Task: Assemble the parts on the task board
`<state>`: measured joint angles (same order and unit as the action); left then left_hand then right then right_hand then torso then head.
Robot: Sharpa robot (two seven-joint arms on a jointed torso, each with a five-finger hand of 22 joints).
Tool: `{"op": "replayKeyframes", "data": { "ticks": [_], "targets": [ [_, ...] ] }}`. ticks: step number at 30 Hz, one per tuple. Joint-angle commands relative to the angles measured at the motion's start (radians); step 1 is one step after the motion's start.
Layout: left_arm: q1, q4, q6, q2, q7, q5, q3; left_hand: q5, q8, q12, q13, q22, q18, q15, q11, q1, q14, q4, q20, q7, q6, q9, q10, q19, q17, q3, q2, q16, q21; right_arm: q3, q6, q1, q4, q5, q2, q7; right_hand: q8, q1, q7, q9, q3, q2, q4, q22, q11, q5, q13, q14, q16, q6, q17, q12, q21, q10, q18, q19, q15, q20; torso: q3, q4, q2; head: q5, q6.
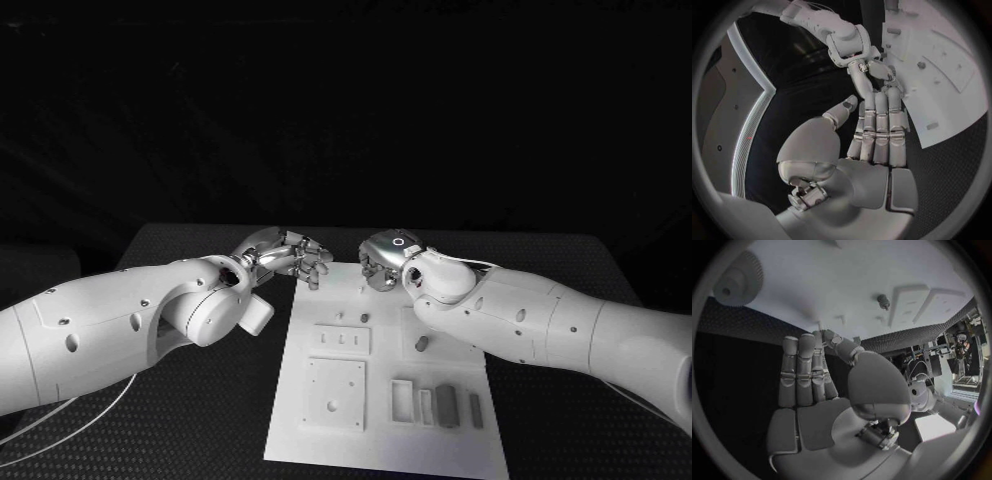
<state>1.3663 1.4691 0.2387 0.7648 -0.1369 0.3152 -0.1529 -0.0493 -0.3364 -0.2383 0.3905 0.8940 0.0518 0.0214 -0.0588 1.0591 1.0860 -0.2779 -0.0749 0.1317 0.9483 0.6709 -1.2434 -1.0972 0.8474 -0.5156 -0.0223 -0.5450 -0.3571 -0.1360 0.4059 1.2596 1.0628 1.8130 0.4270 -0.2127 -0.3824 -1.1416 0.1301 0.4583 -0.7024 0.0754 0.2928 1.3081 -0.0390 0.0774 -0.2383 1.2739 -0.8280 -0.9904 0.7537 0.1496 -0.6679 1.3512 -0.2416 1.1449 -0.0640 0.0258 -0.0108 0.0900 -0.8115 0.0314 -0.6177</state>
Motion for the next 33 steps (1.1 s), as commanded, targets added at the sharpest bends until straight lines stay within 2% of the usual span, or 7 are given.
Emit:
{"op": "replayKeyframes", "data": {
  "ticks": [1,7,12,19,29,33],
  "targets": [
    [0.002,0.0,-0.009,-0.005,-0.005,-0.004,0.0,0.0,0.003,0.005,0.002,0.002,0.017,0.001,-0.003,-0.008,-0.007,0.004,-0.002,-0.001,-0.006,0.002,0.008,0.006,0.002,0.001,-0.003,0.005,0.006,0.0,-0.023,0.0,-0.001,-0.002,-0.004,0.011,-0.005,-0.008,-0.018,0.024,-0.005,0.002,-0.003,0.024,-0.002,0.003,-0.001,-0.003,-0.006,-0.023,0.001,-0.005,-0.007,0.007,-0.02,-0.005,-0.003,-0.003,-0.0003,-0.0012,-0.001,0.003,0.001],
    [0.002,-0.001,-0.01,-0.01,-0.004,-0.004,0.0,0.0,0.003,0.005,0.003,0.002,0.017,0.001,-0.003,-0.009,-0.007,0.004,-0.002,-0.001,-0.006,0.002,0.008,0.006,0.002,0.001,-0.003,0.005,0.006,-0.003,-0.025,-0.003,-0.004,-0.007,-0.01,0.015,-0.004,-0.007,-0.017,0.025,-0.006,0.001,-0.003,0.024,-0.002,0.003,-0.002,-0.004,-0.007,-0.022,0.001,-0.006,-0.008,0.006,-0.02,-0.005,-0.002,-0.003,-0.0011,0.0,-0.002,0.003,0.001],
    [0.002,0.001,-0.011,-0.01,-0.004,-0.004,0.0,0.0,0.003,0.005,0.003,0.002,0.017,0.001,-0.003,-0.009,-0.007,0.004,-0.002,-0.001,-0.006,0.003,0.008,0.006,0.003,0.001,-0.003,0.006,0.006,-0.003,-0.025,-0.004,-0.007,-0.007,-0.014,0.014,-0.004,-0.006,-0.017,0.025,-0.006,0.0,-0.003,0.024,-0.002,0.003,-0.003,-0.004,-0.007,-0.022,0.001,-0.006,-0.008,0.006,-0.02,-0.006,-0.002,-0.003,0.0007,0.0,-0.003,0.004,0.0],
    [0.002,0.004,-0.015,-0.009,-0.003,-0.004,0.0,0.0,0.003,0.006,0.004,0.003,0.017,0.001,-0.003,-0.009,-0.007,0.004,-0.002,-0.001,-0.006,0.003,0.008,0.006,0.003,0.0,-0.003,0.006,0.007,-0.003,-0.032,-0.004,-0.006,-0.007,-0.014,0.009,-0.003,-0.006,-0.017,0.025,-0.006,0.0,-0.003,0.024,-0.002,0.003,-0.003,-0.004,-0.007,-0.022,0.001,-0.007,-0.009,0.006,-0.02,-0.006,-0.002,-0.003,-0.0011,0.0008,-0.002,0.005,-0.003],
    [0.004,0.006,-0.015,-0.008,-0.002,-0.003,0.0,0.0,0.004,0.006,0.006,0.004,0.017,0.001,-0.003,-0.009,-0.008,0.004,-0.002,-0.001,-0.006,0.004,0.009,0.007,0.004,0.0,-0.004,0.007,0.007,-0.003,-0.035,-0.004,-0.011,-0.007,-0.018,0.008,-0.003,-0.005,-0.017,0.025,-0.006,-0.001,-0.003,0.024,-0.002,0.003,-0.004,-0.005,-0.007,-0.022,0.001,-0.007,-0.01,0.006,-0.02,-0.007,-0.002,-0.003,0.001,-0.0017,-0.005,0.004,-0.003],
    [0.005,0.005,-0.015,-0.01,-0.001,-0.003,0.0,0.0,0.004,0.006,0.007,0.004,0.017,0.001,-0.003,-0.009,-0.008,0.004,-0.002,-0.001,-0.006,0.005,0.009,0.007,0.005,0.0,-0.005,0.007,0.007,-0.003,-0.032,-0.004,-0.015,-0.006,-0.019,0.003,-0.002,-0.005,-0.017,0.026,-0.007,-0.001,-0.003,0.024,-0.003,0.003,-0.004,-0.005,-0.008,-0.021,0.001,-0.008,-0.01,0.005,-0.02,-0.008,-0.002,-0.003,-0.0002,-0.0012,-0.004,0.004,-0.003]
  ]
}}
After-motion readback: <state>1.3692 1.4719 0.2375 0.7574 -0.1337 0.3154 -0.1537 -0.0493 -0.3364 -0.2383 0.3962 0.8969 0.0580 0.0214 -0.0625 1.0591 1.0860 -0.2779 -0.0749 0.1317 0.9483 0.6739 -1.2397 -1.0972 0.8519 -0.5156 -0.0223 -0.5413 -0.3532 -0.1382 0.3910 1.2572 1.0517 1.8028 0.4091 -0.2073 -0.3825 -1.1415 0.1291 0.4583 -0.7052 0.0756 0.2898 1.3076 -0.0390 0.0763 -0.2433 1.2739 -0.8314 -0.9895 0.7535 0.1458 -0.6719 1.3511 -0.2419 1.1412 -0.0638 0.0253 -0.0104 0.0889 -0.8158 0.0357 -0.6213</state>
